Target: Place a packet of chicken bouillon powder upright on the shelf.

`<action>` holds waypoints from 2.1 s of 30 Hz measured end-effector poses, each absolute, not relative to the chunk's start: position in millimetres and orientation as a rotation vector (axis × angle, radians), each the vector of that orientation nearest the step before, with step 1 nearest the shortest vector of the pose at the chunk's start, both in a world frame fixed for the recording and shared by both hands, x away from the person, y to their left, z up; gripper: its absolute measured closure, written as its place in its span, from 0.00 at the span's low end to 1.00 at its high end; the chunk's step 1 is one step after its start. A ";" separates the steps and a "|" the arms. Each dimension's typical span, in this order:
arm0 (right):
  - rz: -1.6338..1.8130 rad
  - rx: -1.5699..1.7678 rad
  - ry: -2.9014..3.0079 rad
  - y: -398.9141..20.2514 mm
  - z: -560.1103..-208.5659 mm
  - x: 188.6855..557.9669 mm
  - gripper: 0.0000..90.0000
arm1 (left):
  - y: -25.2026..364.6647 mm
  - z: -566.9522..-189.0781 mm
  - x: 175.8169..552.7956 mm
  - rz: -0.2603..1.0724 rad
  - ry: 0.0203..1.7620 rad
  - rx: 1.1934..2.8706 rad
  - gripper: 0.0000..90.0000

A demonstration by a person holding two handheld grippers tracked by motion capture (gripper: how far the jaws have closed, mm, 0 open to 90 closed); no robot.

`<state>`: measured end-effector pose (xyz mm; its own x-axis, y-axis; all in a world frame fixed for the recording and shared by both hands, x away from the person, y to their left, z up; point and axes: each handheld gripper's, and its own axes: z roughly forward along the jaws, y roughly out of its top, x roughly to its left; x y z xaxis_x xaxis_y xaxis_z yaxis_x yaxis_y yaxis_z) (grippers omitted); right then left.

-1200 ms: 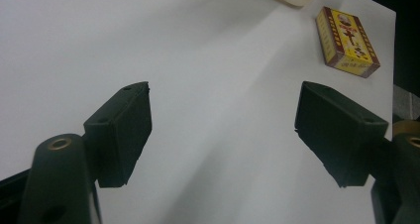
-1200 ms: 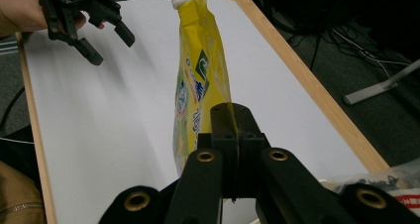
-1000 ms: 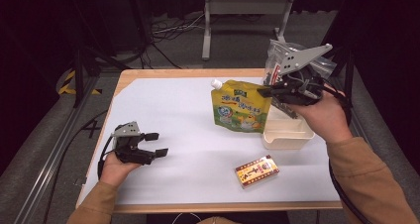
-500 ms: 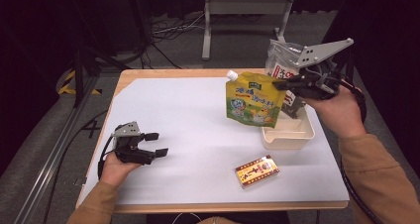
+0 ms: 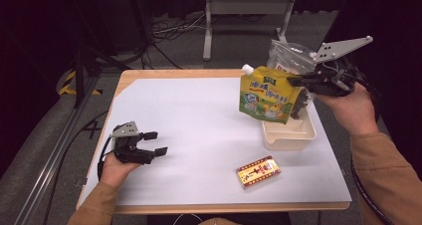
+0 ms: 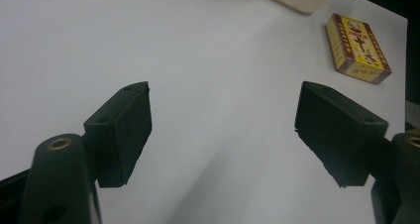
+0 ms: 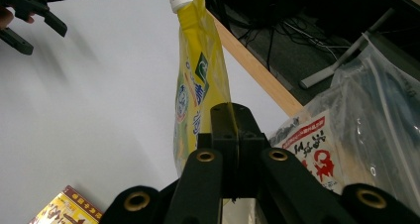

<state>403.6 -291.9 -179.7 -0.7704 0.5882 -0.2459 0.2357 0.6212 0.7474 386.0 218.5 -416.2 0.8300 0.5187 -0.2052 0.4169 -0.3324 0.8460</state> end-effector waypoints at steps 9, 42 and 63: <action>0.990 0.669 2.355 -307.1 -180.1 402.8 1.00 | 218.6 -416.6 386.1 0.122 0.696 1.966 0.25; 0.962 0.707 2.350 -347.5 -195.7 399.7 1.00 | 220.0 -416.2 386.6 0.108 0.701 1.953 0.25; 0.905 0.697 2.401 -353.8 -205.3 398.8 1.00 | 219.6 -417.6 387.6 0.113 0.702 1.962 0.25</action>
